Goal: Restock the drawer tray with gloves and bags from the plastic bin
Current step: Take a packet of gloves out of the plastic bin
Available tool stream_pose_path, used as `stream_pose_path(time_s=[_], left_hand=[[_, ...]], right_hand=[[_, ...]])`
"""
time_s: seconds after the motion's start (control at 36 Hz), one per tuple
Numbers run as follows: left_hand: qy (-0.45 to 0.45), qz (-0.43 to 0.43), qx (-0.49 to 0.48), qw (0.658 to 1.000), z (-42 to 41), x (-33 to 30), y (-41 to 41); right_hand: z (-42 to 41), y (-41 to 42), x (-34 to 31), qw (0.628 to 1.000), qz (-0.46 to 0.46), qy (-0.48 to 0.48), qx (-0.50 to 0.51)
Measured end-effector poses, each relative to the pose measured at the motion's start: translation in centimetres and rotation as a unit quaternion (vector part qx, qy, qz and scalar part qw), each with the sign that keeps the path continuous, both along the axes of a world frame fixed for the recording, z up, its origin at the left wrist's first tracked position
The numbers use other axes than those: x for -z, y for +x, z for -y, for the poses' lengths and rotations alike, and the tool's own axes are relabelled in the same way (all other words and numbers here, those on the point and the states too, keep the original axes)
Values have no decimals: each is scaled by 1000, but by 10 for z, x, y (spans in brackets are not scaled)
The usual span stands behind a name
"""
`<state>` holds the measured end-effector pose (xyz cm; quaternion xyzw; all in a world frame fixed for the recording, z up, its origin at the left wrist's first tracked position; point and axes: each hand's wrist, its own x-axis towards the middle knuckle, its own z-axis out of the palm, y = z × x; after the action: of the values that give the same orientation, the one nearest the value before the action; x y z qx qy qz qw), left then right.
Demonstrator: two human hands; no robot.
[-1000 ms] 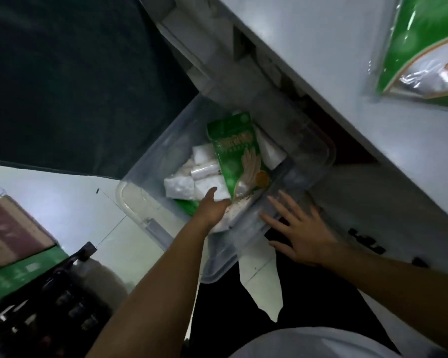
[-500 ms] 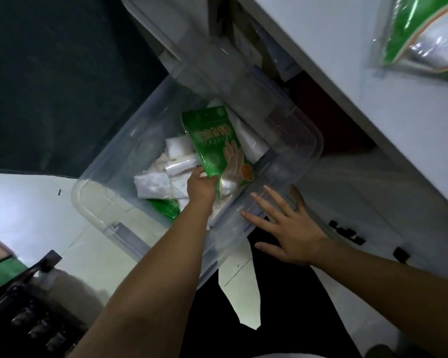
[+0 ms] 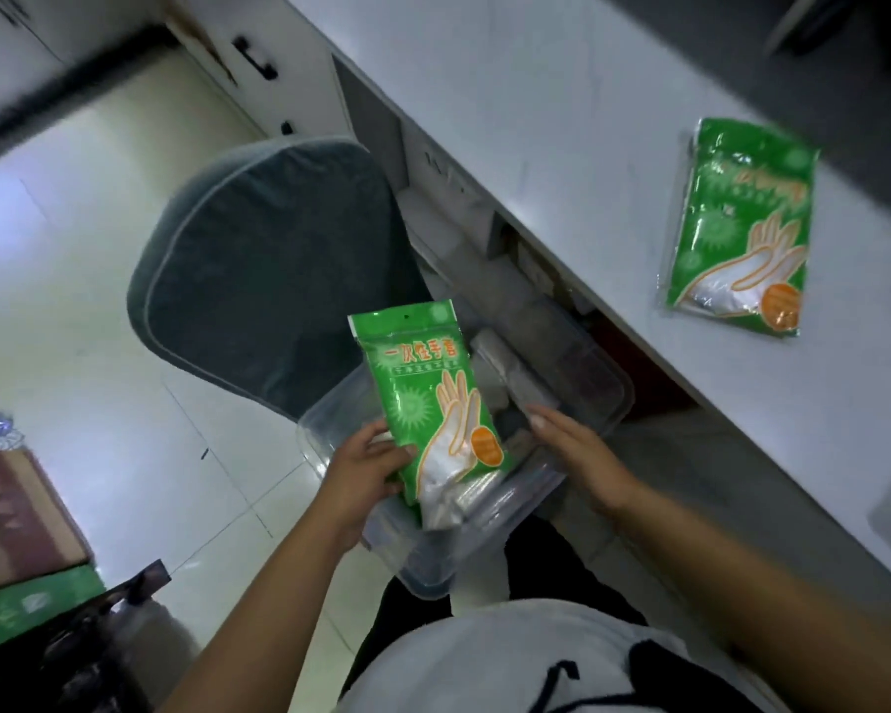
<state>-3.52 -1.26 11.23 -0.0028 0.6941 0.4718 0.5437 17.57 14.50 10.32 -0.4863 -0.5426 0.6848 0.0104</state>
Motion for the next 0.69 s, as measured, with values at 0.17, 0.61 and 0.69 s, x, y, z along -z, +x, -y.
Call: stream_pose_path(time_s=[0.17, 0.61, 0.69], left_hand=[[87, 5, 66, 994, 2, -62, -4], [185, 27, 181, 965, -84, -99, 45], [187, 15, 186, 964, -108, -100, 64]], right_hand=[[-4, -28, -81, 992, -56, -55, 97], [-8, 43, -159, 955, -94, 113, 256], [-19, 62, -150, 946, -76, 167, 268]])
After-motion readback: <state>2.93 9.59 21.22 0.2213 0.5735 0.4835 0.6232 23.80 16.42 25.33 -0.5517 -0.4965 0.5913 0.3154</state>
